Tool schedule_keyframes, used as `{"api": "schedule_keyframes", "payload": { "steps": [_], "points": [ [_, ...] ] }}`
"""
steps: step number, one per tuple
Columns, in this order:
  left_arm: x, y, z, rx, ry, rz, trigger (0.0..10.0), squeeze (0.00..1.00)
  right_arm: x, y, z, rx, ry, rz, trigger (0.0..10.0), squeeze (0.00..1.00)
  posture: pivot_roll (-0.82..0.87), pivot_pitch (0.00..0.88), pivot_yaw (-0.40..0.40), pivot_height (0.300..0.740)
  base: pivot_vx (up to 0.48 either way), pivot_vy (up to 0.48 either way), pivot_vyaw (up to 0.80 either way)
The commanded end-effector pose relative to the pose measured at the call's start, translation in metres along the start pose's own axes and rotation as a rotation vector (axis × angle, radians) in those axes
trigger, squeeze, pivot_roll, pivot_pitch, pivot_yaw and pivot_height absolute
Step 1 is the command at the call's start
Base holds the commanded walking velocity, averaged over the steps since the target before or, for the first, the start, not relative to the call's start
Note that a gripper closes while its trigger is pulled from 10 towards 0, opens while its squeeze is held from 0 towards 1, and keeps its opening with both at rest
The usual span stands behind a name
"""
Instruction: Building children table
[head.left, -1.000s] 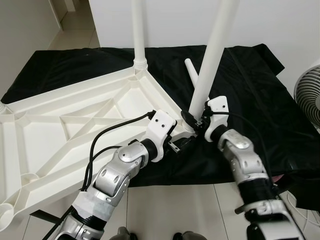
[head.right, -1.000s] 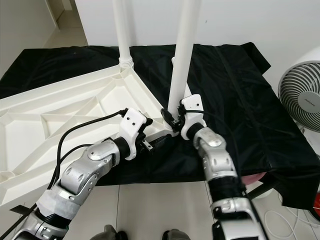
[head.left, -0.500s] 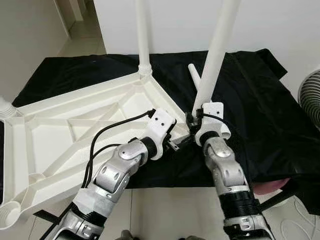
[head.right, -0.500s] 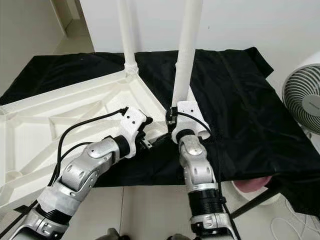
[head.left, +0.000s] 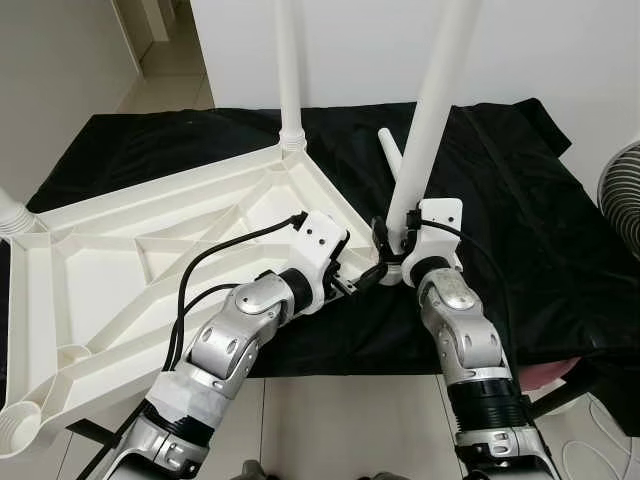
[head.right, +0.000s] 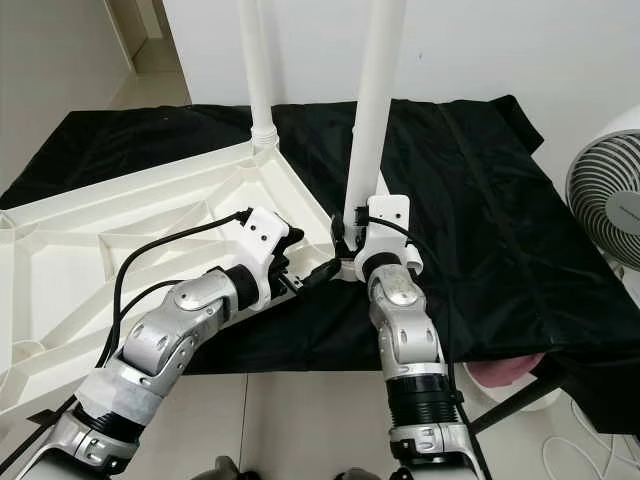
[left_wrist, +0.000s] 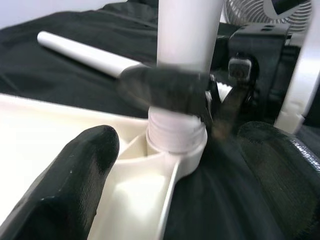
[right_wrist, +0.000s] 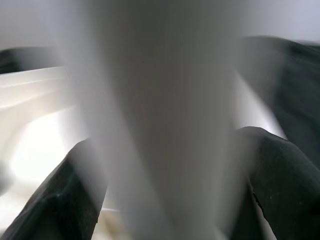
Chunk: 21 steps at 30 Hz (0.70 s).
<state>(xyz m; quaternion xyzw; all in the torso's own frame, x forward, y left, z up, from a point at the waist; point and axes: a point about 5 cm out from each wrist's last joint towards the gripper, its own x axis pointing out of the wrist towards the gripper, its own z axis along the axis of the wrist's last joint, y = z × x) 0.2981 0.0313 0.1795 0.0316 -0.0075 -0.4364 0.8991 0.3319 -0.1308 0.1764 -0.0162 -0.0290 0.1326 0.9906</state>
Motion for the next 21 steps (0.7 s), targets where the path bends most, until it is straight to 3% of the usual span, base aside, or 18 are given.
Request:
{"api": "schedule_keyframes", "payload": {
  "steps": [1, 2, 4, 6, 18, 19, 20, 21],
  "points": [
    [0.0, -0.002, 0.003, 0.005, 0.002, -0.086, 10.0, 0.0, 0.002, 0.009, 0.005, -0.02, -0.02, 0.159, 10.0, 0.0, -0.13, 0.094, 0.061, 0.74, 0.0, 0.0, 0.0],
    [0.0, -0.002, 0.003, 0.005, 0.002, -0.086, 10.0, 0.0, 0.002, 0.009, 0.005, -0.02, -0.02, 0.159, 10.0, 0.0, -0.13, 0.094, 0.061, 0.74, 0.0, 0.0, 0.0],
    [0.0, -0.003, 0.002, 0.003, 0.003, -0.09, 10.0, 0.0, 0.003, 0.011, 0.007, -0.123, -0.043, 0.309, 10.0, 0.0, -0.14, 0.128, 0.074, 0.74, 0.0, 0.0, 0.0],
    [-0.001, -0.004, 0.0, -0.002, 0.01, -0.092, 10.0, 0.0, 0.004, 0.008, 0.006, -0.159, -0.037, 0.381, 10.0, 0.0, -0.15, 0.129, 0.075, 0.74, 0.0, 0.0, 0.0],
    [0.001, -0.008, 0.001, -0.01, 0.002, -0.095, 10.0, 0.0, 0.003, -0.006, -0.006, -0.218, 0.052, 0.494, 10.0, 0.0, -0.14, 0.127, 0.063, 0.74, 0.0, 0.0, 0.0],
    [0.001, -0.008, 0.001, -0.01, 0.0, -0.097, 10.0, 0.0, 0.002, -0.008, -0.007, -0.221, 0.053, 0.502, 3.3, 0.0, -0.14, 0.128, 0.061, 0.74, 0.0, 0.0, 0.0],
    [0.001, -0.009, 0.001, -0.009, -0.001, -0.1, 10.0, 0.0, 0.001, -0.009, -0.009, -0.211, 0.062, 0.511, 0.9, 0.0, -0.14, 0.13, 0.06, 0.74, 0.0, 0.0, 0.0],
    [0.001, -0.009, 0.001, -0.009, -0.001, -0.1, 10.0, 0.0, 0.001, -0.009, -0.009, -0.211, 0.062, 0.511, 0.9, 0.0, -0.14, 0.13, 0.06, 0.74, 0.0, 0.0, 0.0]
  ]
}}
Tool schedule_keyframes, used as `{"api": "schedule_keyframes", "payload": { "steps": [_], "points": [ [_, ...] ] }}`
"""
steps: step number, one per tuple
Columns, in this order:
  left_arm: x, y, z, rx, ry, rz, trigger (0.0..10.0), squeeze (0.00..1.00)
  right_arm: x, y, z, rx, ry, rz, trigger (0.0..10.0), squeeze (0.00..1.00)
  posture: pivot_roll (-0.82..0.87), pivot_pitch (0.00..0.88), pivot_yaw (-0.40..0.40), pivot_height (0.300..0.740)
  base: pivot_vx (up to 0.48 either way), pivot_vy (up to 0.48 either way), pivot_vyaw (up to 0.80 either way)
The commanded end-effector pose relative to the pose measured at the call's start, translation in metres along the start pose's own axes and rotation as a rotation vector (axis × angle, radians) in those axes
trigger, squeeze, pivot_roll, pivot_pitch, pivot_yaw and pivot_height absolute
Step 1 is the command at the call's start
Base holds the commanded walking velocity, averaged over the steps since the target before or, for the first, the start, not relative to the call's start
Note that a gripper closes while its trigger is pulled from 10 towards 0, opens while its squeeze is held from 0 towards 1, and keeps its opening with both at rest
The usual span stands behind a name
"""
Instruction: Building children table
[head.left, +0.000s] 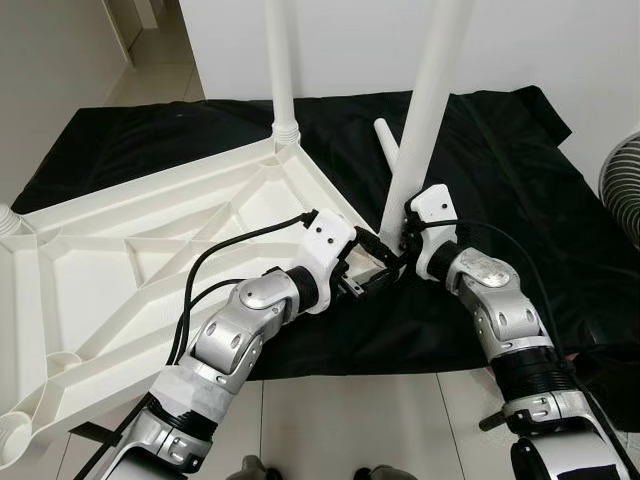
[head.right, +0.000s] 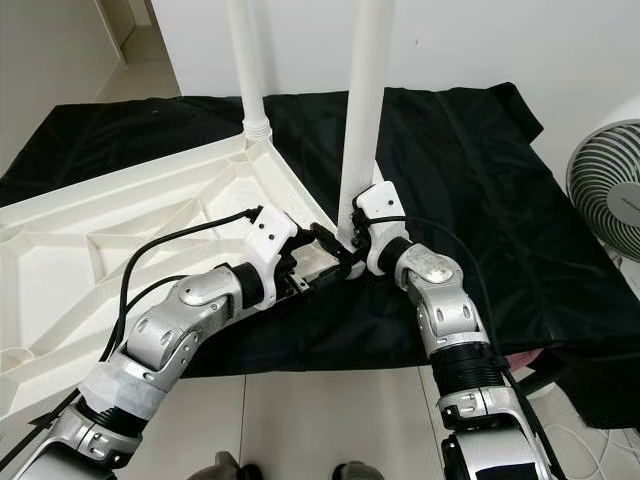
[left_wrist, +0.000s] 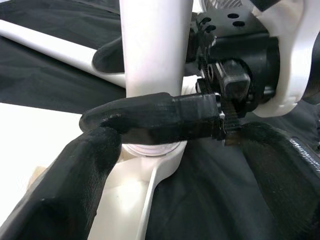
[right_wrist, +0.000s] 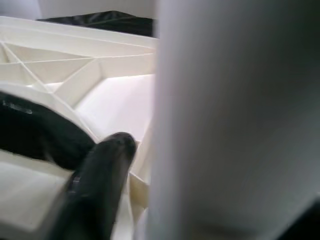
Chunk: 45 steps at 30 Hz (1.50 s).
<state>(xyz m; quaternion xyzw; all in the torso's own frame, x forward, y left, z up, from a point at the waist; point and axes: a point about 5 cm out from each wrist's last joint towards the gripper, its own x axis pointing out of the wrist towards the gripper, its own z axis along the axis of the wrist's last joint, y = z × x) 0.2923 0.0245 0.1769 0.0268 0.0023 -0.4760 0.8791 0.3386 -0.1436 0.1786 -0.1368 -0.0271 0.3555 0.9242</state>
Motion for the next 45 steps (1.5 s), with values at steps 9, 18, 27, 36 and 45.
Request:
{"api": "schedule_keyframes", "payload": {
  "steps": [9, 18, 27, 36, 45],
  "points": [
    [-0.002, 0.0, 0.002, 0.007, -0.009, -0.014, 10.0, 0.0, -0.002, 0.007, -0.012, 0.045, 0.032, 0.065, 0.0, 0.0, -0.15, 0.132, 0.06, 0.74, 0.0, 0.0, 0.0],
    [-0.033, 0.003, -0.008, 0.026, 0.039, -0.007, 10.0, 0.0, -0.009, -0.001, -0.016, 0.146, -0.011, -0.101, 0.0, 0.0, -0.12, 0.127, 0.052, 0.74, 0.0, 0.0, 0.0],
    [-0.039, 0.001, -0.013, 0.022, 0.007, 0.005, 10.0, 0.0, -0.003, 0.004, -0.017, 0.226, -0.006, -0.261, 0.0, 0.0, -0.11, 0.12, 0.049, 0.74, 0.0, 0.0, 0.0],
    [-0.04, 0.001, -0.016, 0.007, -0.012, 0.04, 10.0, 0.0, 0.002, 0.027, -0.011, 0.291, -0.01, -0.476, 0.0, 0.0, -0.11, 0.106, 0.044, 0.74, 0.0, 0.0, 0.0],
    [-0.037, -0.004, -0.02, 0.085, -0.096, 0.057, 10.0, 0.0, 0.003, 0.045, -0.006, 0.339, -0.007, -0.623, 10.0, 0.0, -0.12, 0.106, 0.051, 0.74, 0.0, 0.0, 0.0]
  ]
}}
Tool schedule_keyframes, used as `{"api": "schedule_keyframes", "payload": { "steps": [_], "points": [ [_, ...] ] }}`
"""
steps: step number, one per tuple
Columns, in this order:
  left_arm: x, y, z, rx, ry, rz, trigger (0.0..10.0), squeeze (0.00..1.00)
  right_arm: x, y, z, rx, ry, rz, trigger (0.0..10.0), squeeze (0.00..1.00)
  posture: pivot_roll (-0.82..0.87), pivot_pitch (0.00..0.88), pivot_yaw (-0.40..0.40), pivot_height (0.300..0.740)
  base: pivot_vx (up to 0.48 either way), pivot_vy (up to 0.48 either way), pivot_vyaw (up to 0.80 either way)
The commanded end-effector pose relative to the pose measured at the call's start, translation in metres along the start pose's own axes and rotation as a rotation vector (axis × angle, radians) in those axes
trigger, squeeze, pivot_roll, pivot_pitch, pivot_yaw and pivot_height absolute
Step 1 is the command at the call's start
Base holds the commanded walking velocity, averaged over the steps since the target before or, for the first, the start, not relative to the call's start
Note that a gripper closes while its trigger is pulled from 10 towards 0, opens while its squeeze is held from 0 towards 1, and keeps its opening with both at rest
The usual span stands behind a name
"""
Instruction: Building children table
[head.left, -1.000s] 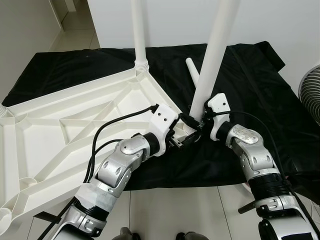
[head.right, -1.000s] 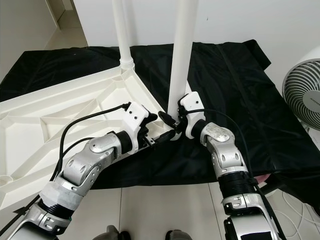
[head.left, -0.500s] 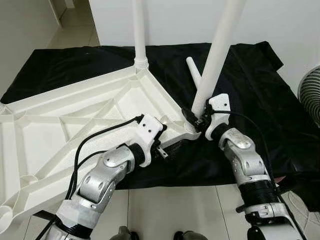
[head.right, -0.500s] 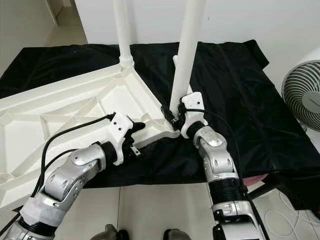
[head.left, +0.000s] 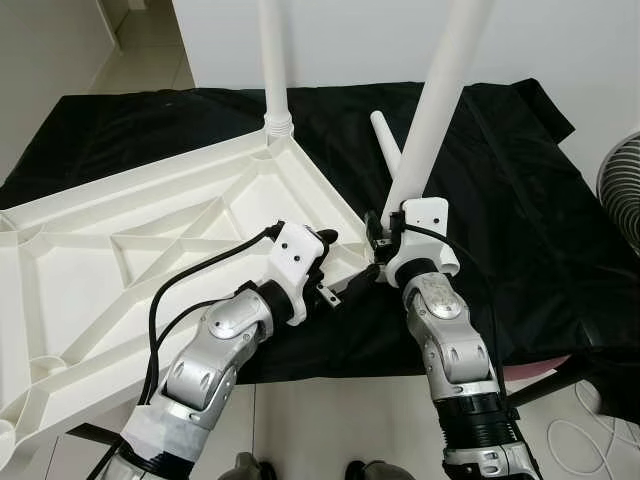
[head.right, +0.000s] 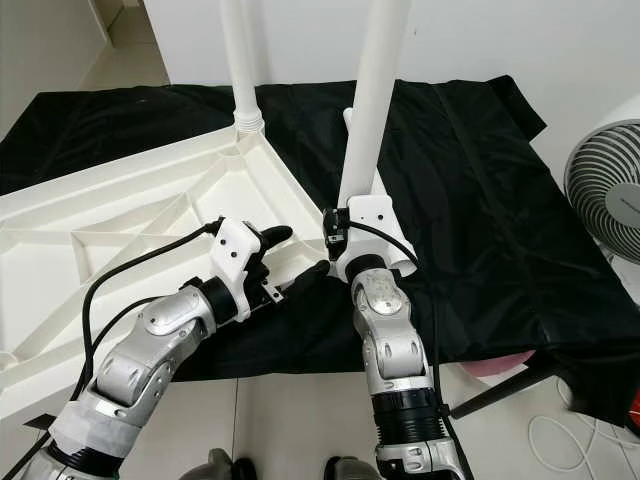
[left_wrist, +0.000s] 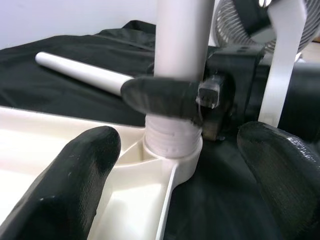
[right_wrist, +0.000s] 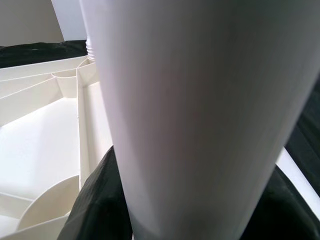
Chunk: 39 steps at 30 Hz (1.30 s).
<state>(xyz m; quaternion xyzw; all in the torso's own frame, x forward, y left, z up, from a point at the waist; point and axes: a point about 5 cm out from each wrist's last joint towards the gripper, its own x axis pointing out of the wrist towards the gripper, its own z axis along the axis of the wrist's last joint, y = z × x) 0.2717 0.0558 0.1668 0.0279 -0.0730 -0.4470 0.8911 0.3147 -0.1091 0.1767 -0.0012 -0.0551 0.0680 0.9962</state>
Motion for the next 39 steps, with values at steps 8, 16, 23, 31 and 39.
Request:
{"api": "schedule_keyframes", "payload": {
  "steps": [8, 16, 23, 31, 39],
  "points": [
    [-0.003, -0.01, -0.013, 0.001, 0.043, -0.05, 10.0, 0.0, -0.004, -0.005, -0.013, 0.054, 0.097, -0.023, 10.0, 0.0, -0.12, 0.114, 0.05, 0.74, 0.0, 0.0, 0.0],
    [-0.002, -0.008, -0.014, 0.011, 0.045, -0.072, 10.0, 0.0, 0.002, -0.026, -0.003, 0.069, 0.061, 0.091, 10.0, 1.0, -0.11, 0.123, 0.045, 0.74, 0.0, 0.0, 0.0],
    [0.001, -0.009, -0.013, 0.013, 0.045, -0.084, 10.0, 0.0, 0.005, -0.038, -0.005, -0.032, 0.088, 0.301, 10.0, 0.0, -0.12, 0.127, 0.046, 0.74, 0.0, 0.0, 0.0],
    [0.002, -0.01, -0.011, 0.02, 0.044, -0.096, 10.0, 0.0, 0.011, -0.039, -0.007, -0.176, 0.089, 0.515, 10.0, 0.0, -0.12, 0.126, 0.059, 0.74, 0.0, 0.0, 0.0],
    [0.006, -0.007, -0.008, 0.024, 0.033, -0.096, 10.0, 0.0, 0.024, -0.042, -0.002, -0.3, 0.077, 0.651, 6.9, 0.0, -0.13, 0.117, 0.055, 0.74, 0.0, 0.0, 0.0]
  ]
}}
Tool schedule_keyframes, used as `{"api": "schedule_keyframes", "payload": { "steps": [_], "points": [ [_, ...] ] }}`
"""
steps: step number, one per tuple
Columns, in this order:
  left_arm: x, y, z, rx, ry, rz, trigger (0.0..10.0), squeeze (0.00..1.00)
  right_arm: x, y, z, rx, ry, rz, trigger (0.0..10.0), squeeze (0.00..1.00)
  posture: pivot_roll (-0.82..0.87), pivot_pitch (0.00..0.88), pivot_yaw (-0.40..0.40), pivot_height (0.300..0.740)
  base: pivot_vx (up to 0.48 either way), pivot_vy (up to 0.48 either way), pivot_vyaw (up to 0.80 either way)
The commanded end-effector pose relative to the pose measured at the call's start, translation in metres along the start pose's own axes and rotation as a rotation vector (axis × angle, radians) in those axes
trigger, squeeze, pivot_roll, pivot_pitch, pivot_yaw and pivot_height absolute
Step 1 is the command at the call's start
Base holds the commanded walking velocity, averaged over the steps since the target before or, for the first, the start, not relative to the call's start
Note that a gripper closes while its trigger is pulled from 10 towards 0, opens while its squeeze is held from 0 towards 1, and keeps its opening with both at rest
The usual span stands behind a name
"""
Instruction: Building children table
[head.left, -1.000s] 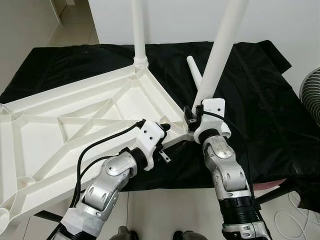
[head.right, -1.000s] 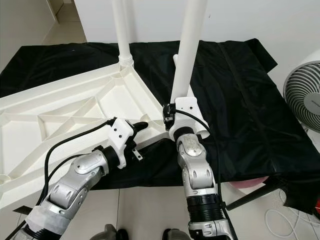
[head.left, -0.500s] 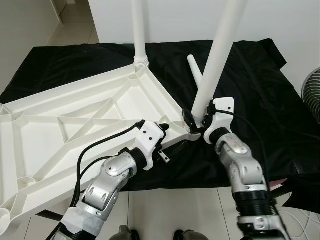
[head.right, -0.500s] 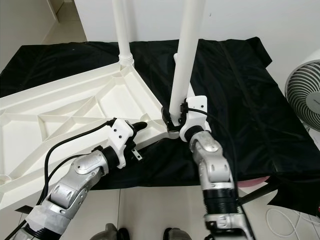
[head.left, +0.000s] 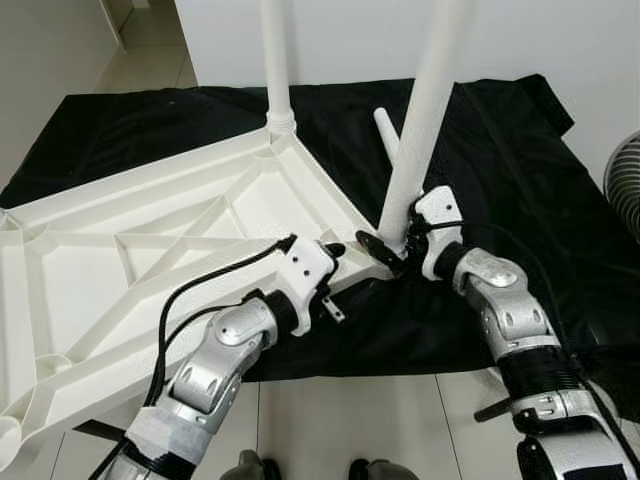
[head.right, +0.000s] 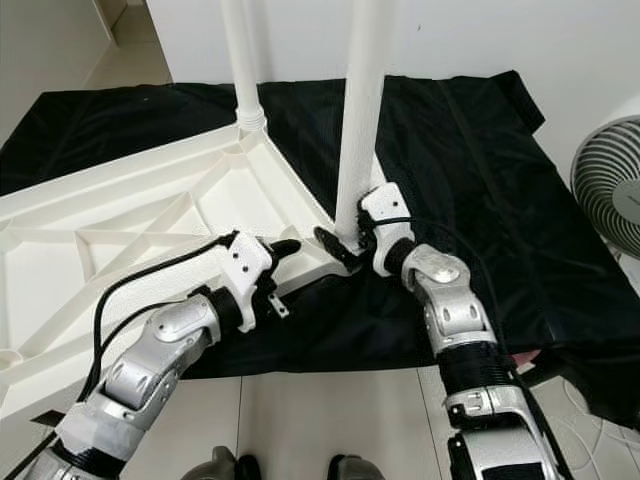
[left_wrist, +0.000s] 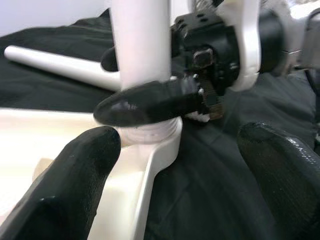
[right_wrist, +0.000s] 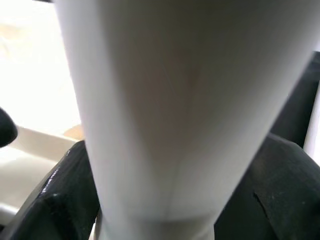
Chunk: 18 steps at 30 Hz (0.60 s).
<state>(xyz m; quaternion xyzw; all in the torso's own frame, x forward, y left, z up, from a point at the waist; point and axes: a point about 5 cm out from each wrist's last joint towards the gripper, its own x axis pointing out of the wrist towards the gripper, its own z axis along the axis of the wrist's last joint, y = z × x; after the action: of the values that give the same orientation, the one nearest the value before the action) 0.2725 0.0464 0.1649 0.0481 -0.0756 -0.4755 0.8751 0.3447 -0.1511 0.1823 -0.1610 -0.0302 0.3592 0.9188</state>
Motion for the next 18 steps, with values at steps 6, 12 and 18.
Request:
{"api": "schedule_keyframes", "payload": {
  "steps": [6, 12, 18],
  "points": [
    [-0.001, -0.004, -0.007, -0.013, 0.028, -0.037, 10.0, 0.0, 0.0, 0.002, -0.007, -0.002, 0.034, 0.066, 0.0, 0.0, -0.13, 0.113, 0.051, 0.74, 0.0, 0.0, 0.0],
    [0.001, -0.005, -0.007, -0.022, 0.025, -0.04, 10.0, 0.0, -0.004, -0.001, -0.013, 0.002, 0.038, 0.075, 0.0, 0.0, -0.13, 0.114, 0.043, 0.74, 0.0, 0.0, 0.0],
    [0.003, -0.009, -0.006, -0.032, 0.019, -0.06, 10.0, 0.0, -0.004, -0.002, -0.017, 0.07, 0.033, 0.022, 10.0, 0.0, -0.12, 0.107, 0.049, 0.74, 0.0, 0.0, 0.0]
  ]
}}
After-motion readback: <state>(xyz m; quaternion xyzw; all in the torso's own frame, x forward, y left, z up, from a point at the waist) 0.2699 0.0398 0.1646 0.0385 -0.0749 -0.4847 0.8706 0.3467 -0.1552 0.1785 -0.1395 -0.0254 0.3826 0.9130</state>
